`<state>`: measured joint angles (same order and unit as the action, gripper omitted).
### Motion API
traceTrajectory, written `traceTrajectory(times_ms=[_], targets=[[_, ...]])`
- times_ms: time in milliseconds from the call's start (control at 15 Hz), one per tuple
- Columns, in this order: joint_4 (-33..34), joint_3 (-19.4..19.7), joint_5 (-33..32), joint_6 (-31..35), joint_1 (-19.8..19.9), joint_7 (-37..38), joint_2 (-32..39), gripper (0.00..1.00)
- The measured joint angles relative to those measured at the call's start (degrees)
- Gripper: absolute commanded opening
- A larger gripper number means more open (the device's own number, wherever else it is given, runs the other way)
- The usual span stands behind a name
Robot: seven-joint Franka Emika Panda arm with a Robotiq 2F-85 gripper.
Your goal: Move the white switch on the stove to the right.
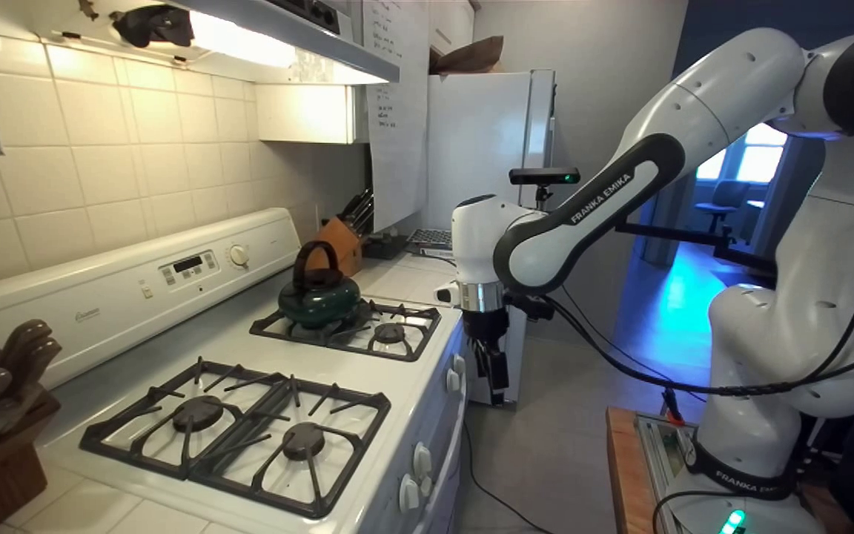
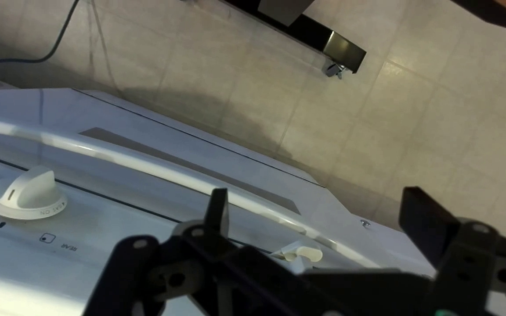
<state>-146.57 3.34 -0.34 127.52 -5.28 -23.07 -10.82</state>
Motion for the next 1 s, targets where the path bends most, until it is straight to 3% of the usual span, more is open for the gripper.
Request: traceTrajectory(times_ms=[600, 1000], targets=[[-0.02, -0.13, 0.00, 0.29, 0.30, 0.84, -0.03, 1.00], [-1.38, -2.62, 0.02, 7.43, 0.34, 6.63, 3.06, 1.00]])
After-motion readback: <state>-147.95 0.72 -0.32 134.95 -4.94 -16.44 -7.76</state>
